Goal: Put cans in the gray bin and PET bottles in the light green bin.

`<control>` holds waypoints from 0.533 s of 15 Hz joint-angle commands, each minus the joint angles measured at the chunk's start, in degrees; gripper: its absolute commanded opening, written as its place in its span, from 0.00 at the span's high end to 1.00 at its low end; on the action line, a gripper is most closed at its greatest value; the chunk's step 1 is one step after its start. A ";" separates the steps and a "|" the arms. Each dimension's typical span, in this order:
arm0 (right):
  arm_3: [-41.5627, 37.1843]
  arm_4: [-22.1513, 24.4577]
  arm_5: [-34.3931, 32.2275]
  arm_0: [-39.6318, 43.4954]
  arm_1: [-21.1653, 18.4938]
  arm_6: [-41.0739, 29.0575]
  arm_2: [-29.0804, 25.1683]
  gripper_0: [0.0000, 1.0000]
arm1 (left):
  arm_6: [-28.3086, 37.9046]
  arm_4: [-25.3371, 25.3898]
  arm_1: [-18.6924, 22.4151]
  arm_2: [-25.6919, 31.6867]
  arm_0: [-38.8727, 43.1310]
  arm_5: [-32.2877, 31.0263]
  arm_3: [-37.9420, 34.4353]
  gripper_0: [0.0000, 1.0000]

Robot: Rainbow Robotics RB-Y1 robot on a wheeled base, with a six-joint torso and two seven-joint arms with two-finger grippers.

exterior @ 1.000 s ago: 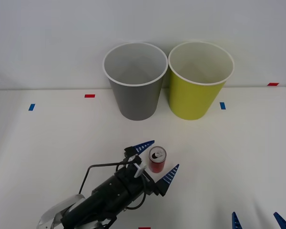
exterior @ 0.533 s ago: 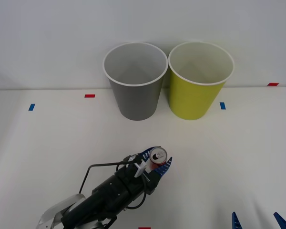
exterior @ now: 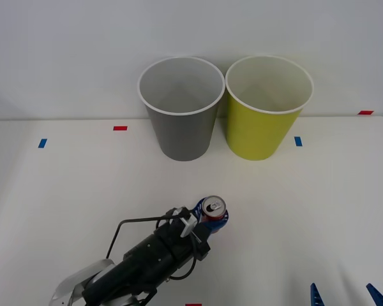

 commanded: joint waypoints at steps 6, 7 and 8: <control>0.00 0.00 0.00 0.00 0.00 0.00 0.00 0.00 | 2.38 1.56 8.92 4.57 0.01 19.49 -18.32 1.00; 0.00 0.00 0.00 0.00 0.00 0.00 0.00 0.00 | 2.64 1.74 10.06 5.80 0.01 21.95 -20.79 1.00; 0.00 0.00 0.00 0.00 0.00 0.00 0.00 0.00 | 3.08 2.09 11.29 7.30 -0.08 25.55 -23.86 1.00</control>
